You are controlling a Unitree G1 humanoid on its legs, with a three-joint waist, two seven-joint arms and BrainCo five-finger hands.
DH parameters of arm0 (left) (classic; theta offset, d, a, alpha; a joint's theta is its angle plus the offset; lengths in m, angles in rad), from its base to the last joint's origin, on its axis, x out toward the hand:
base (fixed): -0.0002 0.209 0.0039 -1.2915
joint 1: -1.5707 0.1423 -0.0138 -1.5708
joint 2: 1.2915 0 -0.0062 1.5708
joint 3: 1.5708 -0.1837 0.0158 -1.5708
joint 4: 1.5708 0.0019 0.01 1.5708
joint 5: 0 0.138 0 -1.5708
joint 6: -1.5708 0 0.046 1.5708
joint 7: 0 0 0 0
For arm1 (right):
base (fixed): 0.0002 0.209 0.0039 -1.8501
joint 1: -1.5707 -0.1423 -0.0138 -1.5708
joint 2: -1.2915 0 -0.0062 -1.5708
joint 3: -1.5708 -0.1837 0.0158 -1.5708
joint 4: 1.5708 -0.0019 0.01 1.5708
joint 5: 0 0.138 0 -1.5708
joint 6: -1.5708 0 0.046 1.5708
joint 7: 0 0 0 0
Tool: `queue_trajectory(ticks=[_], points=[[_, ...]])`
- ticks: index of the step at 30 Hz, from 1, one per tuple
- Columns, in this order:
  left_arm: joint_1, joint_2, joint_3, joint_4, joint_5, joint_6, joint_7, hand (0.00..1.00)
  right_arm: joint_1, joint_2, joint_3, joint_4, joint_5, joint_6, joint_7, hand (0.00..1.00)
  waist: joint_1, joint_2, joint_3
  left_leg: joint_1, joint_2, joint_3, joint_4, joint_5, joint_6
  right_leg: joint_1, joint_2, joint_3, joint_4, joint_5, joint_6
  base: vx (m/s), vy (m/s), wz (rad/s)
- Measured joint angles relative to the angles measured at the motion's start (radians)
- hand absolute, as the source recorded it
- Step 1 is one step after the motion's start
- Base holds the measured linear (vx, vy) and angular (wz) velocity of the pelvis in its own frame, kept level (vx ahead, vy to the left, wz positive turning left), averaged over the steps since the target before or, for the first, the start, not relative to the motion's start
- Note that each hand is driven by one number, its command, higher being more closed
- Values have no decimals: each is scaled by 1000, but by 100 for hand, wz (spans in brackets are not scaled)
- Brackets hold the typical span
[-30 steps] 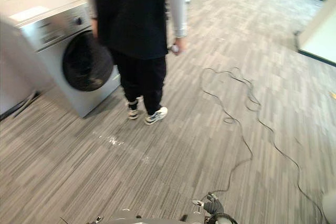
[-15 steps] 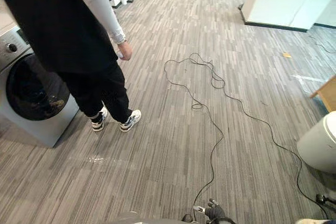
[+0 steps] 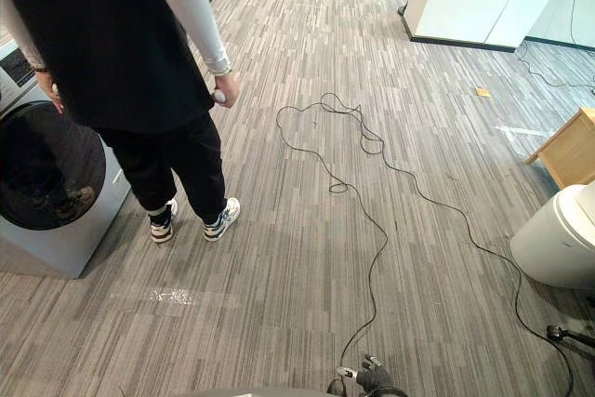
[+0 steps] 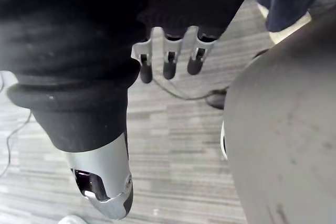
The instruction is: Organize washtable
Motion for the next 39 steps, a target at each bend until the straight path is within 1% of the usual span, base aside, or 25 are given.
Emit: queue_trajectory(ticks=[3,5,6,7,9,11,12,14,15,17,18,20,22,23,25,28,29,30,32,33,34,35,36,37,39], points=[[-1,2,11,-7,-11,0,-4,0,-17,-1,-1,0,-2,6,3,0,-7,3,36,-119,27,-32,239,-70,0,-17,-2,-2,82,-87,-9,-61,-24,48],[-1,-8,18,-29,-16,1,-20,0,-44,-13,-2,-6,-5,6,0,0,0,14,111,-261,75,-31,579,-69,-75,-4,0,-18,174,-161,2,-154,16,77],[-3,-1,18,-37,-20,1,-20,0,-45,-15,-1,-8,-9,6,-2,0,7,1,126,-301,93,-34,637,-79,-79,-3,-9,-27,180,-171,12,-174,60,62],[5,-6,18,-43,-25,7,-19,0,-54,-18,5,-4,-19,11,-15,0,31,0,133,-355,104,-20,630,-113,-23,-8,-21,-25,182,-176,16,-131,82,20],[25,-32,19,-44,-31,17,-18,0,-62,-41,29,-27,-29,10,-19,0,36,14,135,-403,130,-18,502,-111,-27,-29,-22,-20,169,-180,24,-8,143,-12],[32,-77,19,-43,-40,13,-15,0,-61,-63,61,-86,-40,5,-20,0,61,82,150,-428,191,38,361,-50,-31,-95,21,31,255,-219,37,186,197,-64],[32,-64,19,-52,-41,-4,-15,0,-61,-49,81,-102,-46,1,-16,0,62,57,159,-429,176,76,369,-51,-32,-134,-5,35,449,-309,35,269,128,-44],[32,-47,23,-69,-48,-10,-14,0,-56,-29,76,-86,-49,0,-18,0,65,15,167,-429,144,100,404,-82,-10,-108,-26,51,514,-390,36,171,37,-15],[32,-44,36,-74,-57,-11,-12,0,-59,-19,75,-74,-50,1,-18,0,87,-4,161,-443,129,115,467,-142,16,-86,-45,62,502,-454,65,185,80,-33],[31,-43,41,-71,-58,-11,-13,0,-57,-6,67,-68,-49,0,-16,0,77,-10,158,-444,118,121,549,-218,54,-107,-71,101,640,-505,131,246,145,-12],[31,-32,39,-68,-58,-11,-13,0,-55,-3,57,-69,-48,-2,-17,0,69,-21,158,-430,106,123,571,-242,65,-151,-94,131,814,-500,136,308,137,32],[26,-1,37,-65,-57,-2,-12,0,-28,0,31,-69,-46,-5,-18,0,53,-66,149,-332,48,116,571,-295,77,-216,-152,184,1109,-307,56,381,109,35],[22,6,13,-65,-55,7,-12,0,-17,4,5,-79,-47,-23,-15,0,35,-50,151,-211,28,97,483,-303,89,-249,-135,228,1219,-105,23,431,91,15],[17,5,7,-64,-51,15,-11,0,-17,11,-15,-91,-46,-38,-15,0,10,-38,146,-134,30,71,423,-301,93,-286,-108,197,1269,-219,-5,455,75,19],[11,11,11,-65,-46,16,-12,0,-17,5,-24,-123,-46,-46,-17,0,-19,-23,142,-32,43,55,336,-288,77,-362,-91,98,1231,-350,-33,481,50,27],[-44,-15,17,-66,-40,15,-13,0,-12,-3,-80,-185,-37,-48,-16,0,-36,14,137,86,66,28,223,-287,42,-497,-50,-9,943,-380,-33,601,34,41],[-58,-22,-2,-66,-30,9,-14,0,-18,-6,-91,-199,-30,-51,-15,0,-55,34,136,152,82,-7,167,-283,10,-527,-11,-15,655,-314,-27,794,11,69],[-62,-22,-2,-66,-24,4,-14,0,-19,-2,-93,-199,-29,-53,-16,0,-55,31,135,176,80,-28,156,-280,3,-530,-6,-19,571,-274,-28,872,-55,72],[-52,-31,21,-67,-17,-1,-14,0,-16,12,-97,-202,-27,-49,-19,0,-57,31,125,232,91,-94,230,-307,-47,-541,9,-47,528,-186,-88,803,-135,64],[-43,-45,58,-66,-16,0,-15,0,-11,14,-98,-206,-27,-51,-22,0,-67,60,112,184,128,-142,476,-295,-61,-526,29,-21,634,-99,-114,823,-152,55],[-41,-62,74,-67,-16,1,-15,0,-15,1,-99,-206,-27,-43,-23,0,-57,93,103,135,163,-143,603,-233,-40,-513,44,-33,663,-142,-124,989,-138,24],[-34,-90,112,-67,-16,7,-17,0,-13,-24,-82,-202,-31,-29,-15,0,-49,127,97,40,218,-115,808,18,17,-463,85,-34,657,-199,-116,843,-69,-53],[-11,-116,160,-71,-18,14,-18,0,-5,-20,-66,-201,-30,-15,-17,0,-39,127,90,-17,287,-37,906,324,41,-381,127,-5,591,-222,-116,866,-58,-60],[-8,-116,167,-70,-18,16,-18,0,-3,-21,-65,-196,-29,-10,-20,0,-38,132,94,-55,322,-5,975,292,52,-341,142,8,554,-234,-120,707,-44,-61],[-8,-103,167,-72,-17,17,-19,0,-20,-22,-65,-138,-29,3,-22,0,-17,104,118,-189,348,57,1144,75,67,-180,157,72,436,-253,-124,767,37,-55]])
